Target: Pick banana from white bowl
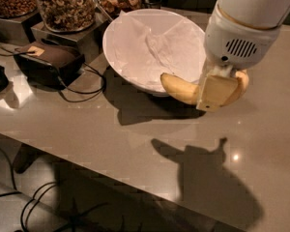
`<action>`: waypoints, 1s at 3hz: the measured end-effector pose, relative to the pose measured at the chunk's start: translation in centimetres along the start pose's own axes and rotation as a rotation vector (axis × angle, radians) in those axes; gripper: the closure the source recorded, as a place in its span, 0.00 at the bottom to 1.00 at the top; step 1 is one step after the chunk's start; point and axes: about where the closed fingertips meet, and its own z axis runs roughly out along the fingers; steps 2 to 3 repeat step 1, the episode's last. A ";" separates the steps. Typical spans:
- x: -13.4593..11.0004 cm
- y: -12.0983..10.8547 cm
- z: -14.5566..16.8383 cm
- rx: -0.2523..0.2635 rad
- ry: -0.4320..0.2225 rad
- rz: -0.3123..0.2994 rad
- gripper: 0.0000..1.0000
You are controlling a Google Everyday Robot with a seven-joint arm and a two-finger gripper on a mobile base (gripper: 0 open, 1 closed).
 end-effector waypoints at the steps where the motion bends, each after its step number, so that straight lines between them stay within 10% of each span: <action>1: -0.6 -0.5 0.0 0.019 -0.018 -0.002 1.00; 3: -0.6 -0.5 0.0 0.019 -0.018 -0.002 1.00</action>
Offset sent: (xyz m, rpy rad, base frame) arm 0.0000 0.0000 0.0000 0.0000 0.0000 0.0000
